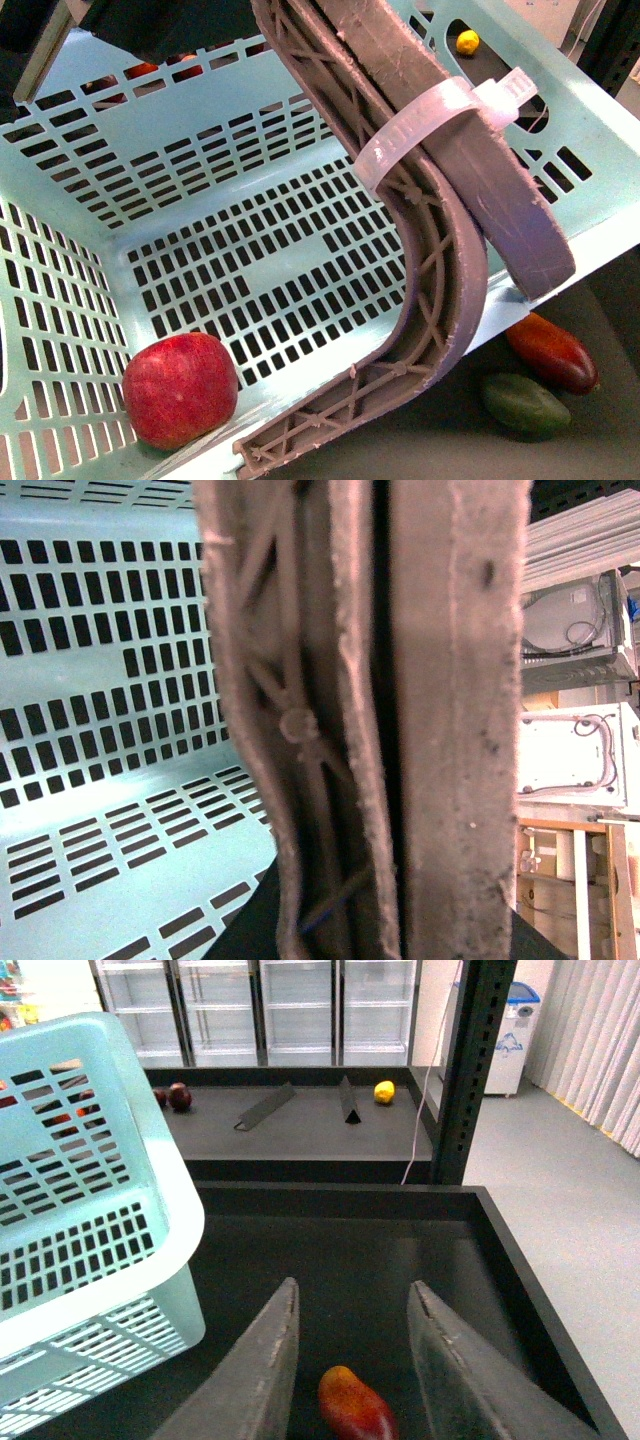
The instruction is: Pick apple with right arm and hold basket with left
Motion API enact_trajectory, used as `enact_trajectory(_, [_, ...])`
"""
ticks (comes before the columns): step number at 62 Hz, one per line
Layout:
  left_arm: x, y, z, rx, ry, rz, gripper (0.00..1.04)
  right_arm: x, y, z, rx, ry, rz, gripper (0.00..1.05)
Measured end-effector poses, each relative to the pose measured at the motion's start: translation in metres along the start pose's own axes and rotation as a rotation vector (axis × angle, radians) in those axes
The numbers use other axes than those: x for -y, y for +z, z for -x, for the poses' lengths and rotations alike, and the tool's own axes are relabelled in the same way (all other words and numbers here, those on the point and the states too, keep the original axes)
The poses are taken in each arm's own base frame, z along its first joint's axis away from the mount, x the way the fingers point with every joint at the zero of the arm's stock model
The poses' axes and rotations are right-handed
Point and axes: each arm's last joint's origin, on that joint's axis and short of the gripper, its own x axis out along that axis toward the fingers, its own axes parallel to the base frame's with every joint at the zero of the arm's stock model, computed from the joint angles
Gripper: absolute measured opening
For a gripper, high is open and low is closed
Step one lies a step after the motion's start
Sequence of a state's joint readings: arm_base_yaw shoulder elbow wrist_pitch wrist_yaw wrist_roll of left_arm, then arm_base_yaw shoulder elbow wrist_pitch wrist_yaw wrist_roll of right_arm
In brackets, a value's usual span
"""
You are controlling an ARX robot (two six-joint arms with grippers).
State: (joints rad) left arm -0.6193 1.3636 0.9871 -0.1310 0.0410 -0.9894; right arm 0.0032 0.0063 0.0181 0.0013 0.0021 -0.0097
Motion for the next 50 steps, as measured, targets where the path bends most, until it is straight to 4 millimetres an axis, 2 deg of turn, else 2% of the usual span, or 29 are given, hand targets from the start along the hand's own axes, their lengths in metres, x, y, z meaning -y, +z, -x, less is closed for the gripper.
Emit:
enact_trajectory(23, [0.0,0.0,0.0,0.0,0.0,0.002,0.16,0.0,0.0,0.0,0.0,0.0,0.0,0.96])
enact_trajectory(31, [0.0,0.0,0.0,0.011,0.007,0.004,0.16,0.0,0.0,0.0,0.0,0.0,-0.002,0.96])
enact_trajectory(39, [0.003,-0.001,0.001,0.268,0.129,0.091,0.16,0.0,0.0,0.0,0.0,0.002,-0.002,0.96])
enact_trajectory(43, [-0.002,0.007,0.003,0.387,0.187,0.136,0.16,0.0,0.0,0.0,0.001,0.0,-0.002,0.96])
enact_trajectory(50, [-0.012,0.022,0.005,0.448,0.22,0.193,0.16,0.0,0.0,0.0,0.001,0.0,-0.002,0.96])
